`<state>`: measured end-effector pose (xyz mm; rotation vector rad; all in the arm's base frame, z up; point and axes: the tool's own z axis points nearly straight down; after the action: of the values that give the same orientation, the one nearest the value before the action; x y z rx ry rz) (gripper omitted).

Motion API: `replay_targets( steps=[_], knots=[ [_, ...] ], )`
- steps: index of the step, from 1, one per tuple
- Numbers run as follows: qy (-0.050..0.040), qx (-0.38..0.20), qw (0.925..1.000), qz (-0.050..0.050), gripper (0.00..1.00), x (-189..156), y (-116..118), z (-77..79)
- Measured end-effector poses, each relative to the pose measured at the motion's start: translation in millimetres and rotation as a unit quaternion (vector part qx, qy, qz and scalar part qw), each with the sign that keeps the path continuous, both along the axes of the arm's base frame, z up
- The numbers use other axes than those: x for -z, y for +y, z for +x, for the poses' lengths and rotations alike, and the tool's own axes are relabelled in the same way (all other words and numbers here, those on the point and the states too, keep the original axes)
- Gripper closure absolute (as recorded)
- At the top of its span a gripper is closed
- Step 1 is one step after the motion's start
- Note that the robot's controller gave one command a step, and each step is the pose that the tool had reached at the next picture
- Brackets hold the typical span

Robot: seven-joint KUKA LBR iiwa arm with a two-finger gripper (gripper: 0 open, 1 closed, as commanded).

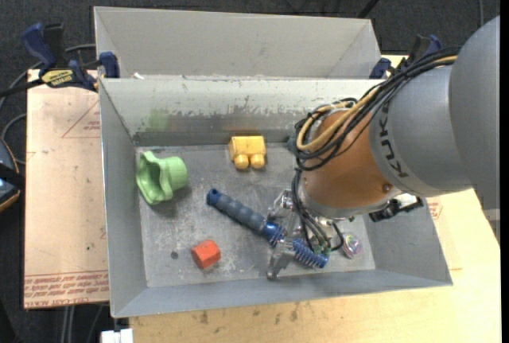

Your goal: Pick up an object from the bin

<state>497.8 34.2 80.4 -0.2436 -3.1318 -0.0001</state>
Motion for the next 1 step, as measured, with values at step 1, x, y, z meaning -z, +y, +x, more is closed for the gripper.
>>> replay_targets(
  steps=[1],
  knots=[
    [-0.0018, -0.001, 1.0000, 0.001, 1.00, -2.4, 2.0, 1.1]
  ],
)
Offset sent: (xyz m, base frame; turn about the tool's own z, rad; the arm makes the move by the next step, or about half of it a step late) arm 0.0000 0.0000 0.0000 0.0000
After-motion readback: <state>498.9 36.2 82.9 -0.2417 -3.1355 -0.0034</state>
